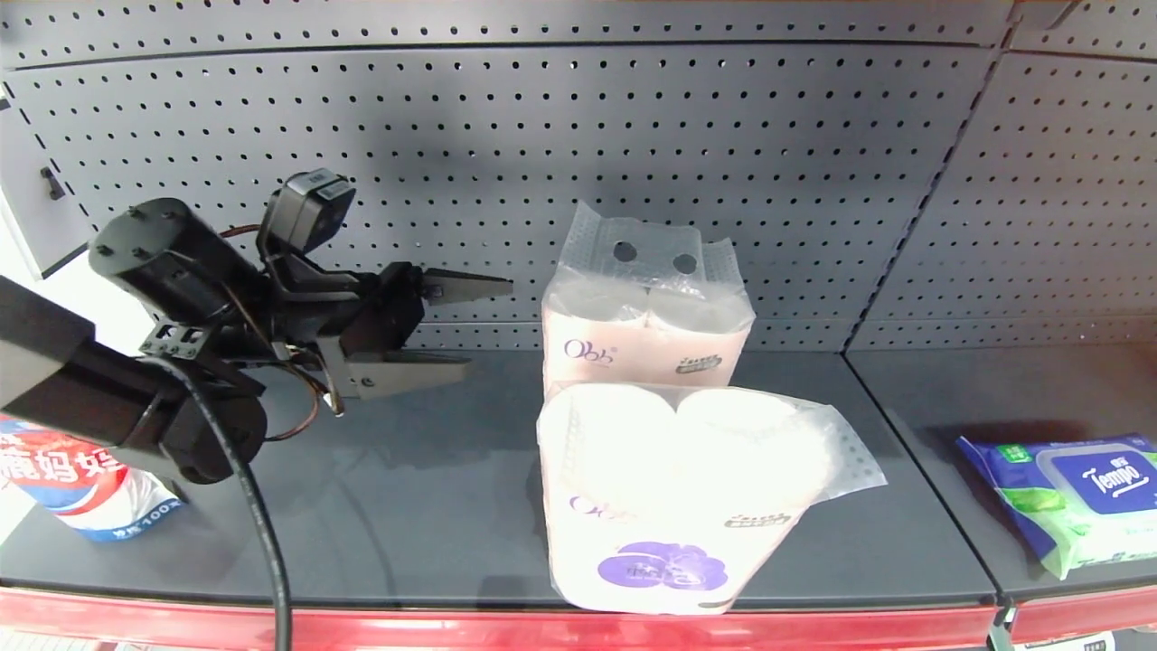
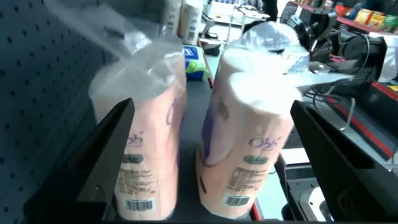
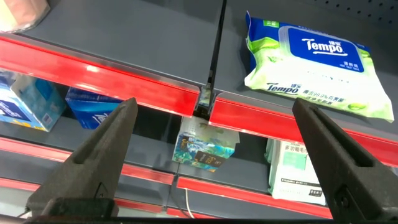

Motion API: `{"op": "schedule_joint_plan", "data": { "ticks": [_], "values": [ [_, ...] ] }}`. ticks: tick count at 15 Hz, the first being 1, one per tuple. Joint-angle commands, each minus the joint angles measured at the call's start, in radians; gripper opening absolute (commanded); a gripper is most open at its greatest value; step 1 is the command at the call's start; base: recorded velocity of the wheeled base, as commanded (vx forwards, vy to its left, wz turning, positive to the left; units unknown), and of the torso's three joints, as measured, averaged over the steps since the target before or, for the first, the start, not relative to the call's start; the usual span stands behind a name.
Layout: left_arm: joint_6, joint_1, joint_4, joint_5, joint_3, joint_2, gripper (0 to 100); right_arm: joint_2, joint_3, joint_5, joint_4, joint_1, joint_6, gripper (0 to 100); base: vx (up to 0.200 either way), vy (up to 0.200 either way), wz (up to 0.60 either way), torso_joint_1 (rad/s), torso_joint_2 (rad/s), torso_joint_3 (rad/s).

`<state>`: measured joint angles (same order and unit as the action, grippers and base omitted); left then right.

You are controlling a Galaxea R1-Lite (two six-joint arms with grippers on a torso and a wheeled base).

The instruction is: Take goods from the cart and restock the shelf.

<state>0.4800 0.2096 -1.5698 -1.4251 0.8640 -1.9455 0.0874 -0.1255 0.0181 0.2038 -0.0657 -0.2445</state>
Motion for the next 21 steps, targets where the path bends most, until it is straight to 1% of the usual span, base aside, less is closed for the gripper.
{"op": "schedule_joint_plan", "data": {
  "ticks": [1, 5, 6, 7, 8, 9, 10, 12, 13, 14, 15, 19, 20, 21],
  "values": [
    [0.002, -0.030, -0.001, 0.002, -0.013, 0.062, 100, 0.000, 0.001, 0.000, -0.003, 0.000, 0.004, 100, 0.000, 0.000, 0.00, 0.000, 0.00, 0.000],
    [0.003, -0.035, -0.001, 0.009, 0.007, 0.083, 100, 0.000, 0.003, 0.000, -0.004, 0.000, 0.024, 100, 0.000, 0.000, 0.00, 0.000, 0.00, 0.000],
    [0.006, -0.032, -0.001, 0.026, -0.030, 0.100, 100, 0.000, 0.003, 0.000, -0.004, 0.000, 0.024, 100, 0.000, 0.000, 0.00, 0.000, 0.00, 0.000],
    [0.038, -0.032, -0.001, 0.029, -0.076, 0.120, 100, 0.000, 0.003, 0.002, -0.004, 0.000, 0.021, 100, 0.000, 0.000, 0.00, 0.000, 0.00, 0.000],
    [0.055, -0.032, -0.001, 0.031, -0.089, 0.129, 100, 0.000, 0.001, 0.002, -0.004, 0.000, 0.019, 100, 0.000, 0.000, 0.00, 0.000, 0.00, 0.000],
    [0.108, -0.030, -0.001, 0.048, -0.123, 0.158, 100, 0.002, 0.001, 0.002, -0.003, 0.000, 0.013, 100, 0.000, 0.000, 0.00, 0.000, 0.00, 0.000],
    [0.144, -0.030, -0.001, 0.061, -0.134, 0.174, 100, 0.002, 0.001, 0.002, -0.003, 0.000, -0.003, 100, 0.000, 0.000, 0.00, 0.000, 0.00, 0.000],
    [0.167, -0.030, -0.001, 0.087, -0.137, 0.181, 100, 0.002, 0.001, 0.002, -0.004, 0.000, -0.036, 100, 0.000, 0.000, 0.00, 0.000, 0.00, 0.000],
    [0.223, -0.025, -0.001, 0.106, -0.148, 0.192, 100, 0.000, 0.000, 0.002, -0.004, 0.000, -0.049, 100, 0.000, 0.000, 0.00, 0.000, 0.00, 0.000],
    [0.256, -0.025, -0.001, 0.114, -0.155, 0.208, 100, 0.000, 0.000, 0.002, -0.004, 0.000, -0.056, 100, 0.000, 0.000, 0.00, 0.000, 0.00, 0.000],
    [0.272, -0.025, -0.001, 0.114, -0.171, 0.224, 100, 0.002, 0.000, 0.000, -0.004, 0.000, -0.059, 100, 0.000, 0.000, 0.00, 0.000, 0.00, 0.000],
    [0.282, -0.021, 0.013, 0.118, -0.270, 0.270, 100, 0.002, 0.001, 0.000, -0.004, 0.000, -0.058, 100, 0.000, 0.000, 0.00, 0.000, 0.00, 0.000],
    [0.307, -0.004, 0.024, 0.149, -0.300, 0.293, 100, 0.000, 0.000, 0.000, -0.004, 0.000, -0.056, 100, 0.000, 0.000, 0.00, 0.000, 0.00, 0.000],
    [0.367, 0.027, 0.043, 0.210, -0.303, 0.313, 100, 0.000, 0.000, 0.000, -0.004, 0.000, -0.055, 100, 0.000, 0.000, 0.00, 0.000, 0.00, 0.000]
  ]
}}
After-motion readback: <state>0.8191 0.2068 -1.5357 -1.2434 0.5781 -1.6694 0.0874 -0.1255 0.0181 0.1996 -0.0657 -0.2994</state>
